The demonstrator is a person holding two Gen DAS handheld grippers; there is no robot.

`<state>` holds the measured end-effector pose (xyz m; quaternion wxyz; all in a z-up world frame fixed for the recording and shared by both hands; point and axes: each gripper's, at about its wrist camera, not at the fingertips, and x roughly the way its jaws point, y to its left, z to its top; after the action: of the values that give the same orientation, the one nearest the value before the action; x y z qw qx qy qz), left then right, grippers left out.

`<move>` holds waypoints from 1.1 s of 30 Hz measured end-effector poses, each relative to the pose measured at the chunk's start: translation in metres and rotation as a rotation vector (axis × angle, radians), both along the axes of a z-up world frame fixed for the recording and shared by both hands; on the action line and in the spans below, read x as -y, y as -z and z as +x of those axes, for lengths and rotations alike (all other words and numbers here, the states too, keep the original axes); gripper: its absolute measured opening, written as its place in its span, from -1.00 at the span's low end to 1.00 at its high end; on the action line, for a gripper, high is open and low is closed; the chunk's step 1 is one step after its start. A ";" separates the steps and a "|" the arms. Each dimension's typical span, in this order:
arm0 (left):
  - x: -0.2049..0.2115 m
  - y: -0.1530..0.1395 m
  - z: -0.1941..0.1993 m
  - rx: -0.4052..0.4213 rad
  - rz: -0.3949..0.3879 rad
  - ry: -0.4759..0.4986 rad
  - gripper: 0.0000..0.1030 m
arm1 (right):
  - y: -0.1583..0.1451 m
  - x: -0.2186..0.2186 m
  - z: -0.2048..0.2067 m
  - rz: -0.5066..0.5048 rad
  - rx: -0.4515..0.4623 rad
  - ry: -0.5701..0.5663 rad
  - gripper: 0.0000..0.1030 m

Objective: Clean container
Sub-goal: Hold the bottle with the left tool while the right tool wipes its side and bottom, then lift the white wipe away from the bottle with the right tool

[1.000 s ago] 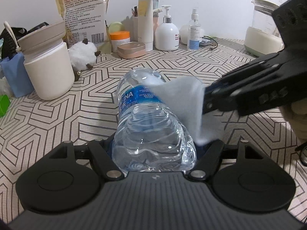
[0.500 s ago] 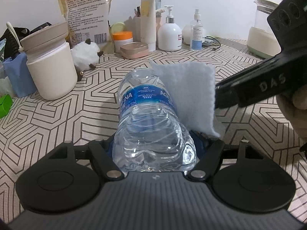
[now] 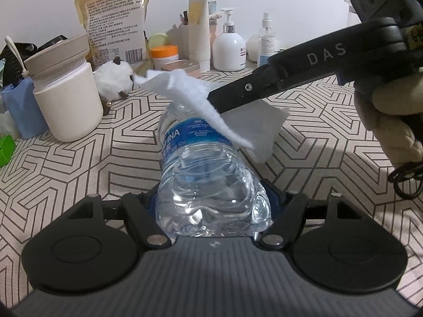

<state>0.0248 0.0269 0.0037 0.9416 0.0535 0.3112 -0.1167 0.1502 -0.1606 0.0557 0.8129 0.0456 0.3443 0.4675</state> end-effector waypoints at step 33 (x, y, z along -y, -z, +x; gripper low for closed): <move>-0.002 0.003 -0.009 0.007 -0.036 -0.015 0.43 | 0.009 0.091 -0.011 0.445 -0.381 0.060 -0.54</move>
<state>0.0162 0.0291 0.0009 0.9444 0.0346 0.3060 -0.1152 0.1394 -0.2517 0.0468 0.7172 0.3198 0.3781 0.4903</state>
